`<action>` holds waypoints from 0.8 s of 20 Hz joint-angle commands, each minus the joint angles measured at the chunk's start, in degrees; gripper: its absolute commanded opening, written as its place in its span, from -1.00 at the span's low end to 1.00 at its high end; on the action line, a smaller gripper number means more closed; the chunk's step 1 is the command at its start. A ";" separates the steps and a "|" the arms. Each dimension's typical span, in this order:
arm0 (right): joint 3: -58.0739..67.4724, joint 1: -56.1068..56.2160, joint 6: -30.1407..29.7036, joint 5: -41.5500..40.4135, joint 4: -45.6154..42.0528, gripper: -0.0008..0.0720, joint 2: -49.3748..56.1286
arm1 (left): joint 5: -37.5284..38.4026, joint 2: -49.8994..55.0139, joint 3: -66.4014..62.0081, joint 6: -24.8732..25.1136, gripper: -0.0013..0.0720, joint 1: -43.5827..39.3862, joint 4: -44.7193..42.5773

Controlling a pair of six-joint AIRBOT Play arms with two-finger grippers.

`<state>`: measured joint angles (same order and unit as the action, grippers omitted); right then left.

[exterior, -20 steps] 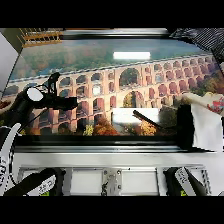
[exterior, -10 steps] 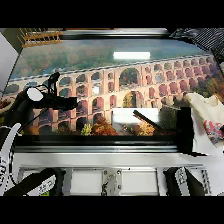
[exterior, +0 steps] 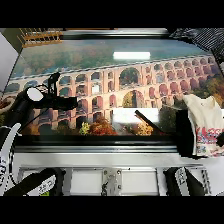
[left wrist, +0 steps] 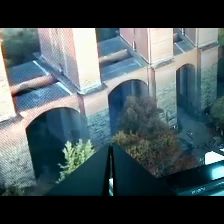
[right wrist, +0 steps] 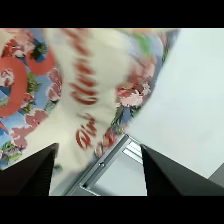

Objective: Fold the clothes and pants, and hang the long-sleeved shirts on hangers.

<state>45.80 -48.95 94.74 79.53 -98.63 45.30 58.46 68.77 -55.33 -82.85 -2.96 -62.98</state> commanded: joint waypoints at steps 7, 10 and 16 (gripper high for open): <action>2.64 13.73 -15.54 -16.17 34.45 0.62 -9.86 | -0.13 -0.02 0.04 0.00 -0.96 -0.02 0.00; 2.49 27.54 -18.49 -16.13 41.92 0.62 -9.99 | -0.57 -0.02 0.04 0.00 -0.96 -0.02 -0.02; 2.21 49.29 -18.49 -16.13 41.88 0.61 -5.57 | -0.04 -0.02 0.02 -0.04 -0.96 -0.02 0.02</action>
<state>48.05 -8.64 77.21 63.92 -59.05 37.91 58.28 68.77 -55.31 -82.85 -2.96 -62.98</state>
